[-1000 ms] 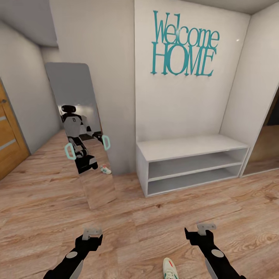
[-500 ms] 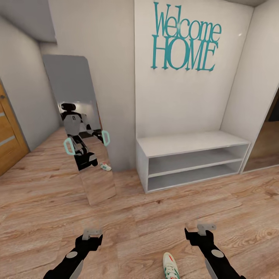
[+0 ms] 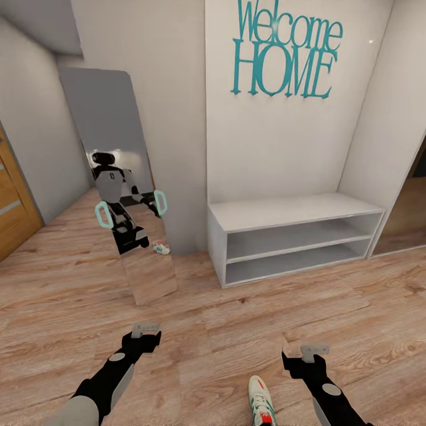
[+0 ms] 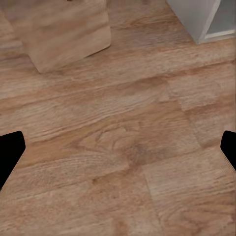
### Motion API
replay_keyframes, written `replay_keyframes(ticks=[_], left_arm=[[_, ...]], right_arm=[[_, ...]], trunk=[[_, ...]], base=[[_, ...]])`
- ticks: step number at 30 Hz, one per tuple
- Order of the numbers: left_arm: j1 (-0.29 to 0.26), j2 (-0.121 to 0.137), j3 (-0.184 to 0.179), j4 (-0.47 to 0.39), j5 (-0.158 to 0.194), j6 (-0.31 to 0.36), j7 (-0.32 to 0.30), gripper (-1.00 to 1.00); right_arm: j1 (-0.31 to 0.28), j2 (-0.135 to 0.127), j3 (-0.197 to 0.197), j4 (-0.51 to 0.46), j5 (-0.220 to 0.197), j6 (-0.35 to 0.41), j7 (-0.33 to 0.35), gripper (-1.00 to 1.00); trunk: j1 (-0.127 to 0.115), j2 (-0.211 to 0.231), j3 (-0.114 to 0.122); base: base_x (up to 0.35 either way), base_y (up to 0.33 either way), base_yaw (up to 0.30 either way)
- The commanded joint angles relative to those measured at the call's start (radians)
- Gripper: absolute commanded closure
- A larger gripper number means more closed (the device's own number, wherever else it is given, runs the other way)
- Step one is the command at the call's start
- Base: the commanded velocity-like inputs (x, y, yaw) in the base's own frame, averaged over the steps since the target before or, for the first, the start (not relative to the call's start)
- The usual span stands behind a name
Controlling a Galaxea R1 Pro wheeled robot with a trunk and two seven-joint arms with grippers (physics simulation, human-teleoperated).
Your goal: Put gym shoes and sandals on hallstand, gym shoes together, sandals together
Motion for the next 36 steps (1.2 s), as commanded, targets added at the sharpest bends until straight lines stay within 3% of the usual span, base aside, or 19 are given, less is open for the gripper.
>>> replay_keyframes(ticks=[1,2,3,7,13,31,36], left_arm=[[-0.013,0.000,0.000,0.000,0.001,0.009,-0.002,-1.00],[-0.057,-0.006,0.000,-0.005,0.003,0.069,-0.003,-1.00],[-0.067,-0.012,0.000,-0.007,0.003,0.085,-0.003,-1.00],[-0.083,-0.029,0.001,-0.009,0.004,0.111,-0.003,-1.00],[-0.086,-0.035,0.001,-0.009,0.004,0.118,-0.027,-1.00],[-0.085,-0.034,0.004,-0.001,0.004,0.117,-0.046,-1.00],[-0.084,-0.033,0.006,-0.004,0.004,0.116,-0.046,-1.00]], right_arm=[[0.000,0.000,0.000,0.004,0.001,0.004,-0.002,-1.00],[-0.001,0.000,-0.002,0.034,0.000,0.003,-0.002,-1.00],[-0.001,0.000,-0.002,0.051,0.000,0.002,-0.002,-1.00],[-0.001,0.000,-0.001,0.141,-0.002,-0.002,-0.001,-1.00],[-0.001,0.001,0.000,0.253,-0.005,-0.007,0.001,-1.00],[-0.001,0.004,0.002,0.293,-0.004,-0.008,0.003,-1.00],[-0.001,0.005,0.001,0.293,-0.004,-0.008,0.002,-1.00]], trunk=[[0.004,-0.008,-0.006],[0.008,-0.015,-0.011],[0.011,-0.022,-0.015],[0.027,-0.050,-0.034],[0.050,-0.092,-0.062],[0.119,-0.218,-0.143],[0.119,-0.218,-0.146]], base=[[0.000,0.000,0.000],[0.000,0.000,0.000],[0.000,0.000,0.000],[0.000,0.000,0.020],[0.000,0.000,0.080],[0.000,0.000,0.162],[0.000,0.000,0.135]])
